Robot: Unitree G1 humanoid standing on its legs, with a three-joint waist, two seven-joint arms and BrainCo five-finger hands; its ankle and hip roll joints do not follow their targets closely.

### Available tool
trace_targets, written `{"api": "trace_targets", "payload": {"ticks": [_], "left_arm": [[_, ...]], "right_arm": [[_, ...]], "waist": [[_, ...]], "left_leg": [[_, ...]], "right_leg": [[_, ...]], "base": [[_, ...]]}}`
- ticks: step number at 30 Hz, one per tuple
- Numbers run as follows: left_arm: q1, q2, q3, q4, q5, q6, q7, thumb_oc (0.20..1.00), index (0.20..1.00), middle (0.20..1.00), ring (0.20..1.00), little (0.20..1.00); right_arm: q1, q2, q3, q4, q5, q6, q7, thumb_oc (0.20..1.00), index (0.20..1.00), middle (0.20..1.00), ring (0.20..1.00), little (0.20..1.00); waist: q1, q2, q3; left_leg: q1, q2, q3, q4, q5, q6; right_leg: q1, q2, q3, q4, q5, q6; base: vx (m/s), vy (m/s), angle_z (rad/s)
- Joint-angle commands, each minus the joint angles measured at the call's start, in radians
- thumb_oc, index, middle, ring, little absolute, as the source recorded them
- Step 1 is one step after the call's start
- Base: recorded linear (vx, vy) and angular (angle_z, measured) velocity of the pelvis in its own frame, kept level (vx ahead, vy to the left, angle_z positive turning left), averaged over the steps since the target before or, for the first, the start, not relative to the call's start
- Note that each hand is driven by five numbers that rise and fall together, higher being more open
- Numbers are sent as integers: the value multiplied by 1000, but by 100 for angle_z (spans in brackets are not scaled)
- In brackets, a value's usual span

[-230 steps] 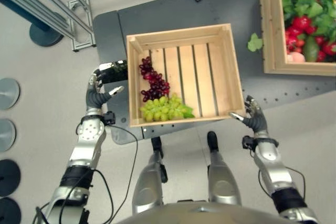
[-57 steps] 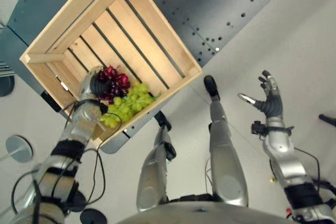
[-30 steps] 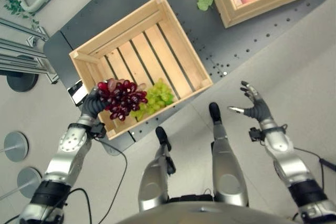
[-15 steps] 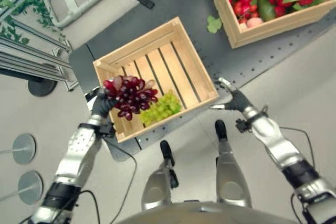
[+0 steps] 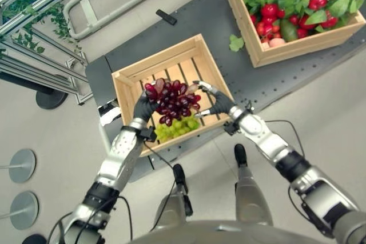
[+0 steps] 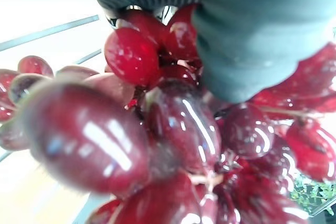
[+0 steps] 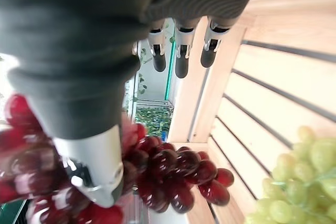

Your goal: Pick up the fruits from the basket on one side to the basket on the other side

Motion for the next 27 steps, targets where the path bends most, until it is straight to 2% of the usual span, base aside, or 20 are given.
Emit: {"api": "trace_targets", "payload": {"ticks": [1, 9, 18, 22, 27], "left_arm": [[-73, 7, 3, 30, 52, -69, 39, 200, 200, 200, 200, 200], [-123, -13, -6, 126, 128, -63, 90, 200, 200, 200, 200, 200], [-161, -31, -36, 147, 173, -66, 94, 200, 200, 200, 200, 200], [-170, -49, -36, 173, 170, -66, 118, 200, 200, 200, 200, 200], [-145, -37, 0, 170, 199, -56, 133, 200, 200, 200, 200, 200]], "right_arm": [[-19, 37, -19, -34, 47, -27, -7, 1000, 1000, 1000, 1000, 1000], [-34, 68, -7, 25, 68, -16, -14, 1000, 1000, 1000, 1000, 1000], [-15, 78, -10, 52, 66, -19, -28, 1000, 1000, 1000, 1000, 1000], [19, 108, -30, 102, 200, -24, -22, 1000, 1000, 1000, 1000, 1000], [79, 63, -88, 3, 206, -18, -28, 1000, 1000, 1000, 1000, 1000]], "waist": [[18, -14, -50], [22, -27, -77], [18, -28, -96], [15, -28, -101], [10, -33, -105]], "left_leg": [[-83, 17, -36, 36, 12, 4], [-72, 28, -42, 40, 8, 0], [-75, 36, -49, 42, 10, -4], [-78, 35, -51, 44, 9, -4], [-78, 38, -47, 46, 7, -5]], "right_leg": [[66, 36, -12, 35, -220, 21], [87, 45, -21, 33, -229, 16], [91, 52, -31, 33, -233, 14], [89, 53, -35, 32, -231, 16], [88, 54, -38, 33, -233, 16]], "base": [[26, -23, 6], [6, -8, 0], [0, 0, 0], [0, 0, 0], [0, 0, 0]]}}
